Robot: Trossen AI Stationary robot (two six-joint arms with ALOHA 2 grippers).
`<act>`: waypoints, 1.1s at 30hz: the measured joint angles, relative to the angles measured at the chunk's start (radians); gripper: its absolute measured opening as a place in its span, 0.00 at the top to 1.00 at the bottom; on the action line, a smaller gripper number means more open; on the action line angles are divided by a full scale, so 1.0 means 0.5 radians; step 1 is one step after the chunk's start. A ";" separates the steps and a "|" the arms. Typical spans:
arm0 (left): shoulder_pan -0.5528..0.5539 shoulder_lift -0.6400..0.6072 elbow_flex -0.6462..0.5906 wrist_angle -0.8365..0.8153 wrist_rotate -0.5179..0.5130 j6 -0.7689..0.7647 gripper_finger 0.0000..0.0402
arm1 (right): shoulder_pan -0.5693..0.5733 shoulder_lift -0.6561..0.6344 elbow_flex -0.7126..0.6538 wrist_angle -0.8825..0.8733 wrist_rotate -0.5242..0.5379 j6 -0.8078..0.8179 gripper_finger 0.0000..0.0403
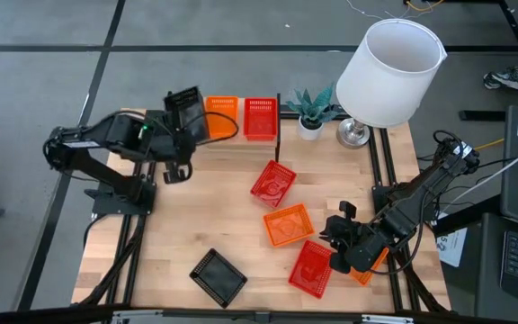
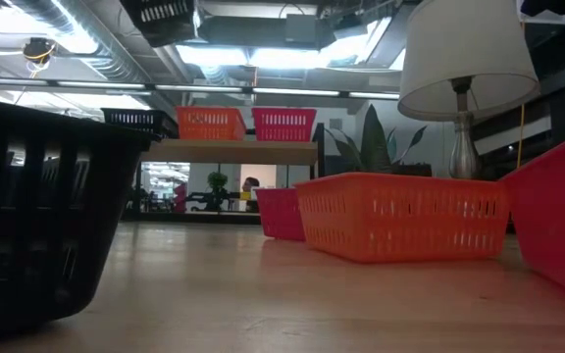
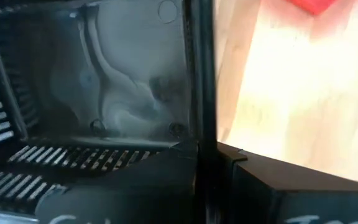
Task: Stack baskets on shelf by color
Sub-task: Stack the left black bin on top of the other black bin on the shelf
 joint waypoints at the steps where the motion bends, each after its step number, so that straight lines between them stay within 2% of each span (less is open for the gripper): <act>1: 0.030 -0.011 0.001 -0.002 0.000 0.064 1.00 | 0.001 0.000 0.000 0.000 0.001 -0.003 0.89; 7: 0.273 -0.102 0.004 -0.006 0.011 0.210 1.00 | 0.000 0.000 0.000 -0.001 0.002 -0.010 0.89; 13: 0.561 -0.139 0.002 0.034 0.353 0.541 1.00 | 0.000 0.000 0.000 0.000 0.065 -0.067 0.89; 18: 0.827 -0.126 -0.011 0.034 0.364 0.803 1.00 | 0.000 0.000 0.000 0.002 0.124 -0.063 0.89; 24: 1.109 -0.097 -0.243 0.110 0.377 1.104 1.00 | 0.000 0.000 0.000 0.022 0.124 -0.058 0.89; 33: 1.384 -0.096 -0.550 0.271 0.379 1.303 1.00 | 0.000 0.000 0.000 0.022 0.124 -0.057 0.89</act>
